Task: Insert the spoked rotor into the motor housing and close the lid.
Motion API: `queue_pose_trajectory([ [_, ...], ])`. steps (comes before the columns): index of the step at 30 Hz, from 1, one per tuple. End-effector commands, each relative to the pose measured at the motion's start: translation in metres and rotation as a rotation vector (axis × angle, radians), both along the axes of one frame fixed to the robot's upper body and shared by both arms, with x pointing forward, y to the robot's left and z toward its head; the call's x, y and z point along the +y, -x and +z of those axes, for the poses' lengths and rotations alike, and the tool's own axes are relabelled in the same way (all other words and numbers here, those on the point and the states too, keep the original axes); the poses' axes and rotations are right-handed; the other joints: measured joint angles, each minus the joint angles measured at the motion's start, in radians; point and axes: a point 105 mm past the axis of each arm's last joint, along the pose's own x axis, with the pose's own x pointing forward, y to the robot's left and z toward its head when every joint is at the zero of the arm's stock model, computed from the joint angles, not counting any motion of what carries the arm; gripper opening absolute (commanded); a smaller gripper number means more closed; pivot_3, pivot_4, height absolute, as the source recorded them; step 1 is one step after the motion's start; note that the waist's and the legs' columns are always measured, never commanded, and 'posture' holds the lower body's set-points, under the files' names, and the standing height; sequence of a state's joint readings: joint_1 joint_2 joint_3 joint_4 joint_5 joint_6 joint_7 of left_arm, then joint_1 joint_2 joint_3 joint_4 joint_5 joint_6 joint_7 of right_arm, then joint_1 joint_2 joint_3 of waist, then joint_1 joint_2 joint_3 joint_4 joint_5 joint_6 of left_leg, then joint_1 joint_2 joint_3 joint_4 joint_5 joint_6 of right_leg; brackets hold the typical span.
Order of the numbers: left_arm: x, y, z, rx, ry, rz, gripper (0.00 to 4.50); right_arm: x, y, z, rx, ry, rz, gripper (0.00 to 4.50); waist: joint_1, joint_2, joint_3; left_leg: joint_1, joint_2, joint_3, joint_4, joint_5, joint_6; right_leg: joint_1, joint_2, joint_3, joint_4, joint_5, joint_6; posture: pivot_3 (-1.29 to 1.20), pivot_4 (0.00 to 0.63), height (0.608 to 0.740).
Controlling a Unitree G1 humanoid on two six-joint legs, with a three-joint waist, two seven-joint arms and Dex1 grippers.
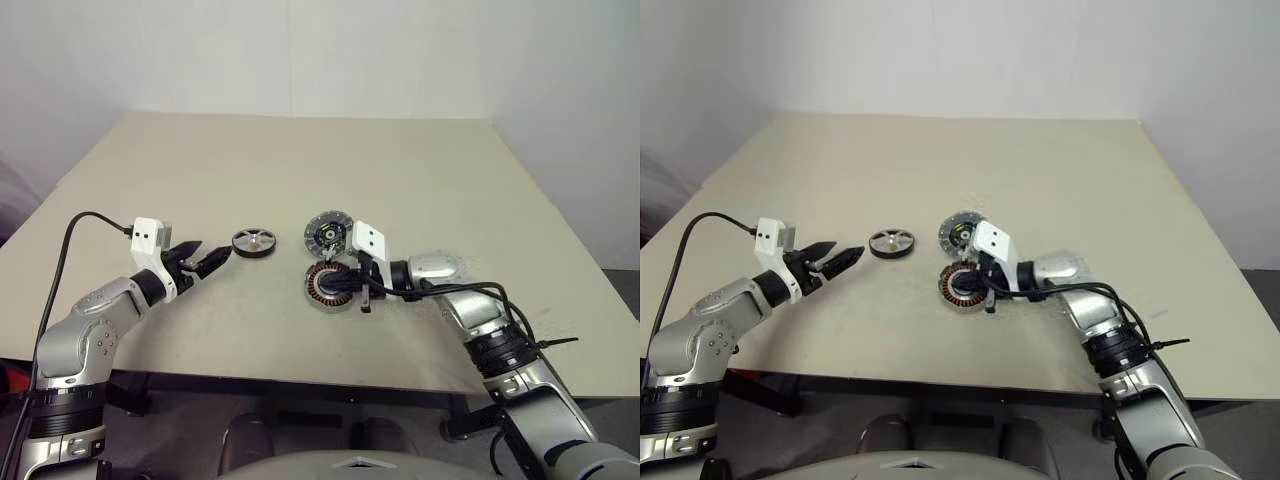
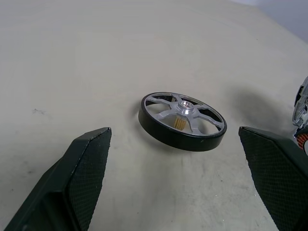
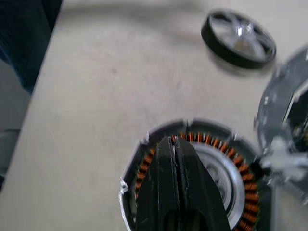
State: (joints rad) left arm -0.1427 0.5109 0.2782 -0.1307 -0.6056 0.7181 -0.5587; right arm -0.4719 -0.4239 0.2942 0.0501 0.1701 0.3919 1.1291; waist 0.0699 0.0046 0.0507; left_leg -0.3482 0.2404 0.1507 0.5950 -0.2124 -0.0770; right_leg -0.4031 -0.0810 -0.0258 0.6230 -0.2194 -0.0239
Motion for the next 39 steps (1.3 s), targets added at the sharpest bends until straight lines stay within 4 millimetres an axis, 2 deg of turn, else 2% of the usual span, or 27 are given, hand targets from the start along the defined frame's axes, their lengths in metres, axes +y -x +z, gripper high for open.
queue_pose_trajectory([
  [1, 0.002, -0.001, 0.013, -0.054, -0.013, 0.001, 4.50, 0.007, -0.003, 0.034, -0.081, -0.049, 0.016, 0.05, 0.000, 0.000, 0.000, 0.000, 0.000, 0.000, 0.000, 0.000, 0.000, 0.000, 0.000, 0.000, 0.000, 0.000, 0.000, 0.00, 0.000, 0.740],
  [3, 0.001, -0.002, 0.014, -0.056, -0.012, -0.001, 4.50, 0.009, -0.003, 0.035, -0.075, -0.048, 0.013, 0.05, 0.000, 0.000, 0.000, 0.001, 0.000, 0.000, 0.000, 0.000, 0.000, 0.000, 0.000, 0.000, 0.000, 0.000, 0.000, 0.00, 0.000, 0.740],
  [7, 0.000, -0.003, 0.014, -0.059, -0.012, -0.004, 4.50, 0.008, -0.006, 0.021, -0.039, -0.025, -0.013, 0.05, 0.001, 0.000, 0.000, 0.001, 0.000, 0.000, 0.000, 0.000, 0.000, 0.000, 0.000, 0.000, 0.000, 0.000, 0.000, 0.00, 0.000, 0.740],
  [11, 0.001, -0.002, 0.015, -0.060, -0.016, -0.003, 4.50, -0.010, -0.015, -0.008, 0.006, 0.046, -0.052, 0.05, 0.000, 0.000, 0.000, 0.000, 0.000, 0.000, 0.000, 0.000, -0.001, 0.000, 0.000, 0.000, 0.000, 0.000, 0.000, 0.00, 0.000, 0.740],
  [13, 0.001, -0.002, 0.015, -0.062, -0.019, -0.003, 4.50, -0.016, -0.020, -0.013, 0.008, 0.064, -0.062, 0.05, 0.001, 0.000, 0.000, 0.000, 0.000, 0.000, 0.000, 0.000, 0.000, 0.000, 0.000, 0.000, 0.000, 0.000, 0.000, 0.00, 0.000, 0.740],
  [18, 0.002, -0.001, 0.016, -0.064, -0.022, 0.000, 4.50, -0.016, -0.024, -0.011, -0.012, 0.059, -0.055, 0.05, -0.001, 0.000, 0.000, 0.000, 0.000, 0.000, 0.000, 0.000, 0.000, 0.000, 0.000, 0.000, 0.000, 0.000, 0.000, 0.00, 0.000, 0.740],
  [27, 0.002, -0.002, 0.015, -0.062, -0.016, 0.006, 4.50, -0.020, -0.023, 0.006, -0.051, 0.005, -0.044, 0.05, 0.000, 0.000, 0.000, 0.000, 0.000, 0.000, 0.000, 0.000, 0.000, 0.000, 0.000, 0.000, 0.000, 0.000, 0.000, 0.00, 0.000, 0.740],
  [33, 0.003, 0.000, 0.010, -0.047, 0.014, 0.020, 4.50, -0.037, -0.022, 0.016, -0.086, 0.017, -0.044, 0.05, 0.001, 0.000, 0.000, 0.000, 0.000, 0.000, 0.000, 0.000, 0.000, 0.000, 0.000, 0.000, 0.000, 0.000, 0.000, 0.00, 0.000, 0.740],
  [39, 0.006, -0.002, 0.004, -0.013, 0.063, 0.058, 4.50, -0.062, -0.033, 0.009, -0.114, 0.075, -0.107, 0.05, 0.000, 0.000, 0.000, 0.000, 0.000, 0.000, 0.000, 0.000, 0.000, 0.000, 0.000, 0.000, 0.000, 0.000, 0.000, 0.00, 0.000, 0.740],
])
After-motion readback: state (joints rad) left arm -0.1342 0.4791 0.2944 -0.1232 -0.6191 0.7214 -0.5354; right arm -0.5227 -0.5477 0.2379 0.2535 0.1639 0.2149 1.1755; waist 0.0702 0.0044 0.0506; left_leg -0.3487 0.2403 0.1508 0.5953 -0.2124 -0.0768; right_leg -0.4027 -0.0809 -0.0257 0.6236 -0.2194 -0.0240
